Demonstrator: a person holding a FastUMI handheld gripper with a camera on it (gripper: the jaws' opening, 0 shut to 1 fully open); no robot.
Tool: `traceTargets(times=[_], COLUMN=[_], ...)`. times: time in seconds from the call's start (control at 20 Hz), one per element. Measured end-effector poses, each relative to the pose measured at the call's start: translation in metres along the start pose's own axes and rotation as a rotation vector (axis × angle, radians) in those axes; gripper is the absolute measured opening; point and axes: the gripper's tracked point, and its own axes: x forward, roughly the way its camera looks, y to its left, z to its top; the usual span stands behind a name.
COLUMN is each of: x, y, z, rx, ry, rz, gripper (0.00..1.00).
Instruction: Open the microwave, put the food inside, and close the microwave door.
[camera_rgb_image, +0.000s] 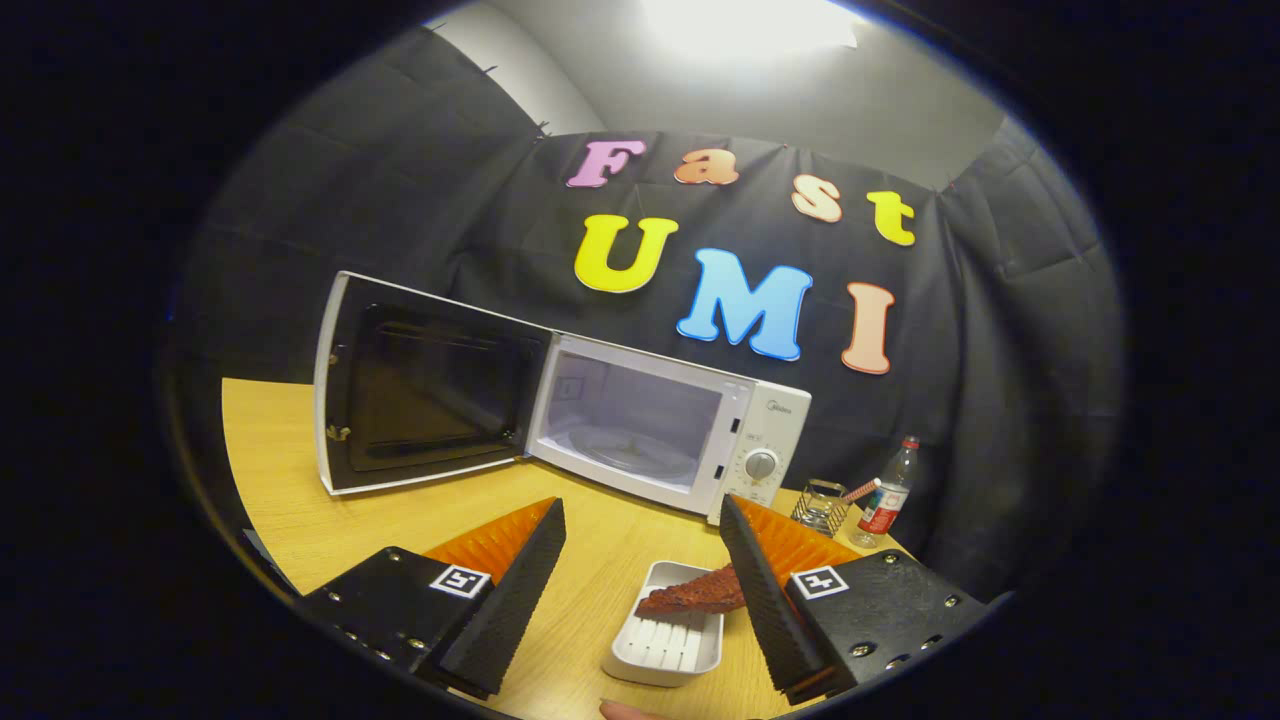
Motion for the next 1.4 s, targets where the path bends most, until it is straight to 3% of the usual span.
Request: traceTargets(times=[0.2,0.5,0.6,0.7,0.75,0.9,1.05,1.1,1.15,1.25,1.4], x=[0.028,0.076,0.086,0.089,0.089,0.096,0.095,0.096,0.094,0.091,0.089], y=[-0.037,-0.094,-0.087,-0.078,-0.07,-0.075,-0.069,-0.068,-0.062,-0.061,-0.065], z=[-0.022,-0.068,-0.087,-0.094,-0.093,-0.098,-0.095,-0.093,-0.093,-0.089,-0.087], rx=[0.211,0.414,0.473,0.563,0.633,0.734,0.826,0.874,0.931,1.105,1.105], ry=[0.083,0.197,0.258,0.284,0.28,0.264,0.267,0.275,0.276,0.295,0.294], rz=[0.045,-0.009,0.039,0.104,0.141,0.125,0.164,0.189,0.219,0.253,0.234], gripper=[0.94,0.93,0.87,0.87,0.74,0.38,0.34,0.24,0.24,0.13,0.13])
